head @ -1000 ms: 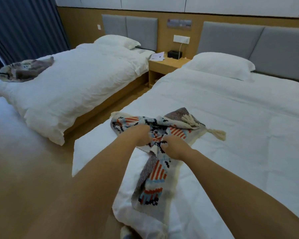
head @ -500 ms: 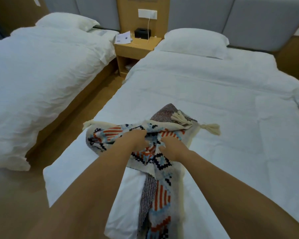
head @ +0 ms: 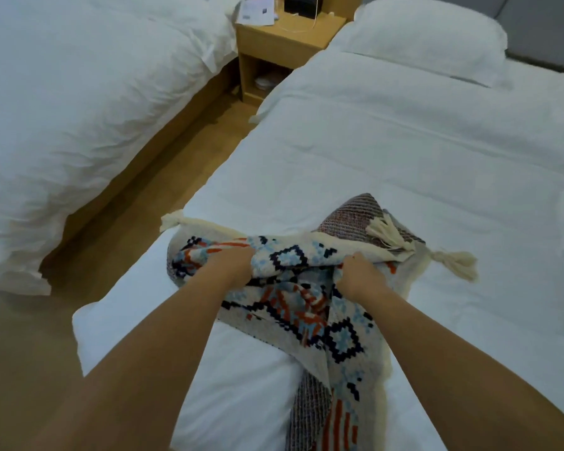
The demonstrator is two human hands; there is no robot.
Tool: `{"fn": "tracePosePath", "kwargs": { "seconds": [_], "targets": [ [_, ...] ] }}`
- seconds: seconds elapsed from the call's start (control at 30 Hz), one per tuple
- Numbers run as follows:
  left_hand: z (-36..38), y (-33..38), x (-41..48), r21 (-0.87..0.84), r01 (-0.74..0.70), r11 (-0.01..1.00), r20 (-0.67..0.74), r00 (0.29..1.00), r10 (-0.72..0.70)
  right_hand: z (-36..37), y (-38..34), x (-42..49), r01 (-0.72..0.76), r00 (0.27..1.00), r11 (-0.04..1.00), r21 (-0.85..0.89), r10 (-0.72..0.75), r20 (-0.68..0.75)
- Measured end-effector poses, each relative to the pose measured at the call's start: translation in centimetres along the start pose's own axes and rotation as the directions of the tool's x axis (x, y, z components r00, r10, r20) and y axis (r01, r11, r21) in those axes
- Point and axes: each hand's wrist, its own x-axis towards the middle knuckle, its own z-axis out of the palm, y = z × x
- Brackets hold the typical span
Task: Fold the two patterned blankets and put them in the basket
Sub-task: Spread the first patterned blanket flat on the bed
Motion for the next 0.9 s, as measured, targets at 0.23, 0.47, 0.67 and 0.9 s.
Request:
{"fn": "tracePosePath", "kwargs": {
  "seconds": [0.23, 0.47, 0.67, 0.9],
  "targets": [
    [1.0, -4.6, 9.6, 0.089, -0.025, 0.996, 0.012, 1.000, 0.024, 1.8, -1.7, 8.6, -0.196, 0.977, 0.981, 0.005, 0.195, 0.081],
    [2.8, -8.2, 16.9, 0.178, 0.016, 0.984, 0.057, 0.998, -0.026, 1.7, -1.7, 13.9, -0.293, 0.947, 0.945, -0.148, 0.308, 0.094],
    [3.2, -11.3, 18.4, 0.204, 0.062, 0.977, 0.094, 0.992, -0.083, -3.5, -6.2, 19.8, -0.203, 0.976, 0.972, -0.115, 0.193, -0.099],
    [0.6, -19.8, 14.6, -0.456, 0.321, 0.830, -0.288, 0.830, -0.479, -9.0, -16.5, 26.2, 0.135, 0.930, 0.985, -0.111, -0.164, -0.328]
  ]
}}
